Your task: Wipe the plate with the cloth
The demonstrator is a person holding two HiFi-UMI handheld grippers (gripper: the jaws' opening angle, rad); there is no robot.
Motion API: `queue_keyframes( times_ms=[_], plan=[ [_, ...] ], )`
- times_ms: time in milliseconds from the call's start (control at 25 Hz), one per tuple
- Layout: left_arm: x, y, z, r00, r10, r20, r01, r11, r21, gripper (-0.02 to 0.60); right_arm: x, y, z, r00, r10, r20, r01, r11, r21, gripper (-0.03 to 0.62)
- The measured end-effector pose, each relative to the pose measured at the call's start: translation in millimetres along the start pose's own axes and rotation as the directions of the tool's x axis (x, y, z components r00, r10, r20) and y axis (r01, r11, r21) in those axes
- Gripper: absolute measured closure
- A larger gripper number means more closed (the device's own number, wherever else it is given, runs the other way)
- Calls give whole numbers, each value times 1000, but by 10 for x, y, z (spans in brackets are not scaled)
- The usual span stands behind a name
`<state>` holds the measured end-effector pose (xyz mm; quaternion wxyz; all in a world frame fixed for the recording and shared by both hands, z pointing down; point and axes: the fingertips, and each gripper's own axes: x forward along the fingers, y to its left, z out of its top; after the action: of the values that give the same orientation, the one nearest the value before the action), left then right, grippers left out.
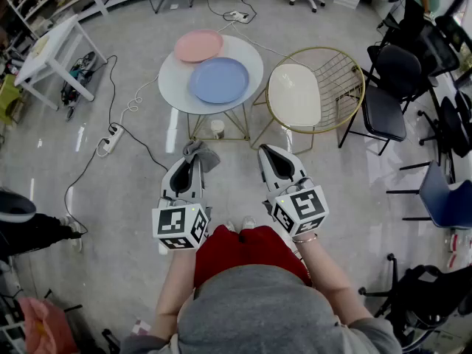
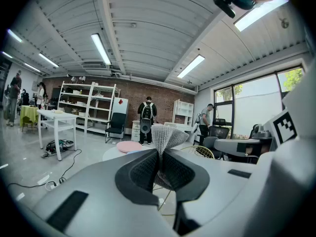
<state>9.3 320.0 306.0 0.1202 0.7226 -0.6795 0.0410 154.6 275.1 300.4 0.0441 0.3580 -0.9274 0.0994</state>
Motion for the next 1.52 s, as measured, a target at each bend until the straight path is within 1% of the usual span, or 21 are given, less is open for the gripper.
queue_keyframes(
  times_ms=[240,520,760,920,1080,1240,1360,1520],
  plan=[
    [129,-53,-20,1000,3,7,-3,1000,4,548,25,-156,-59,1000,-8,-6,8,1000,-12,566],
    [246,-129,65,1000,8,25,-9,1000,18,548,56,-276,-63,1000,26,-1,-26,1000,-3,565],
    [352,-54,104,999,33,18,-33,999,25,547,129,-476,-10,1000,2,14,-2,999,35,565],
    [544,46,140,999,35,13,-36,999,20,546,271,-631,30,1000,-14,24,13,999,51,565],
    [817,206,162,999,35,3,-35,999,26,546,520,-752,51,999,-26,21,25,998,61,565],
    [1202,398,153,1000,20,-11,-19,1000,15,547,827,-904,67,999,-42,12,42,997,64,565],
    [1534,648,195,1000,10,-17,-10,1000,8,546,1167,-1003,109,998,-56,8,56,996,64,565],
    [2001,1041,215,999,-10,-46,10,1000,-1,546,1701,-1154,123,995,-97,-10,98,993,72,565]
  ],
)
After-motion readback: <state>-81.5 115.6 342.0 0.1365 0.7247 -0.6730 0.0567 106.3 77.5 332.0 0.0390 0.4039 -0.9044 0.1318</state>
